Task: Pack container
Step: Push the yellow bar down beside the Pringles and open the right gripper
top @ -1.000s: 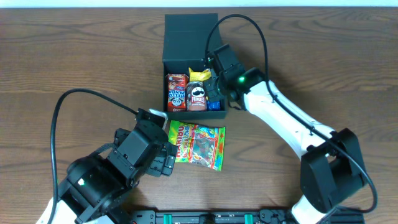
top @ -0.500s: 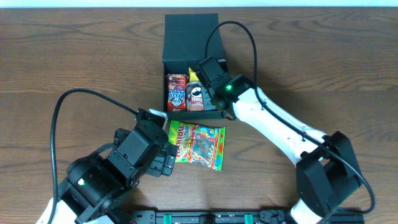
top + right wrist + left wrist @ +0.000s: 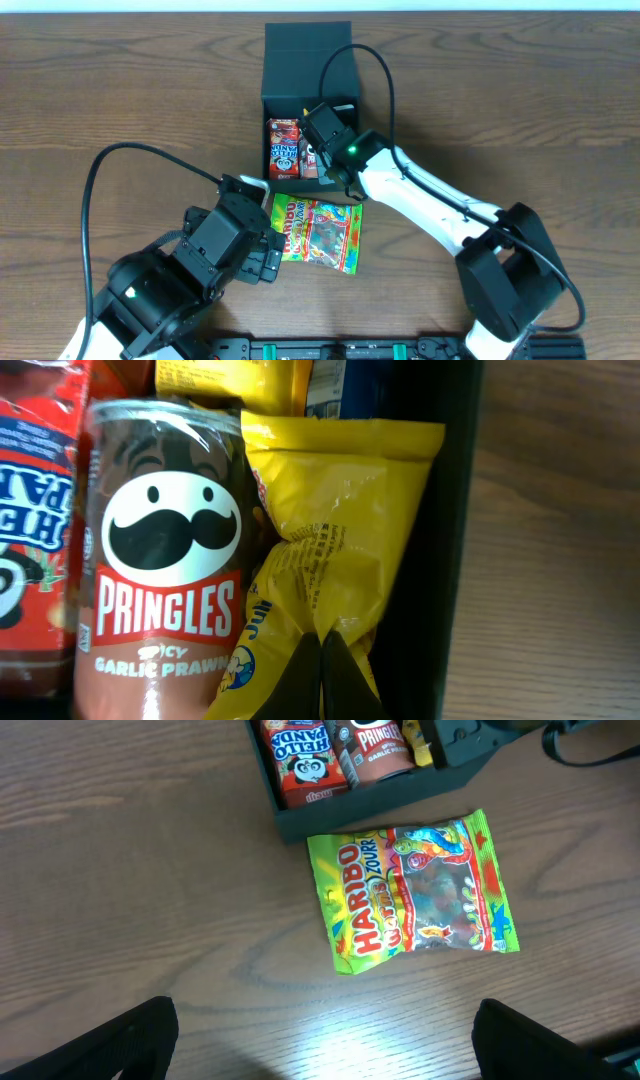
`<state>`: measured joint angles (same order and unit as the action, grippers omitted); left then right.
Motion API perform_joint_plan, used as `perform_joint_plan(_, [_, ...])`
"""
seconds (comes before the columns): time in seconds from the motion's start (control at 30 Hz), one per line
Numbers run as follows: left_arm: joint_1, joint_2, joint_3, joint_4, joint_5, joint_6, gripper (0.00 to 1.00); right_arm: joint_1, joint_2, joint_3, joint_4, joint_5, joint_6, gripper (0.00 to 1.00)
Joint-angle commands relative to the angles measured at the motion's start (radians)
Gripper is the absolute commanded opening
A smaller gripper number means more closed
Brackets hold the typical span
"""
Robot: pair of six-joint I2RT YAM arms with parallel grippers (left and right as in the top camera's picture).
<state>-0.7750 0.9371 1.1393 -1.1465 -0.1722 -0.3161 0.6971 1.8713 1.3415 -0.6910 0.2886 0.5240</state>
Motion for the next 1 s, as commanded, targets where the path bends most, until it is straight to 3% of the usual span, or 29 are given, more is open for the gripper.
perform_joint_plan(0.0, [0.002,0.002,-0.001,-0.001,-0.018,0.01,0.95,0.016,0.028,-0.012,-0.003,0.014,0.025,0.02])
perform_joint_plan(0.6, [0.002,0.002,-0.001,-0.001,-0.018,0.01,0.95,0.018,0.029,-0.028,-0.058,0.13,0.018,0.02])
perform_joint_plan(0.63, [0.002,0.002,-0.001,-0.001,-0.018,0.01,0.95,0.018,0.029,-0.028,-0.057,0.13,0.018,0.03])
perform_joint_plan(0.7, [0.002,0.002,-0.001,-0.001,-0.018,0.01,0.95,0.018,0.029,-0.028,-0.05,0.13,0.016,0.28])
perform_joint_plan(0.73, [0.002,0.002,-0.001,-0.001,-0.018,0.01,0.95,0.018,0.022,-0.028,-0.041,0.13,0.006,0.31])
perform_joint_plan(0.97, [0.002,0.002,-0.001,-0.001,-0.018,0.01,0.95,0.017,-0.108,-0.027,-0.027,0.131,-0.037,0.33])
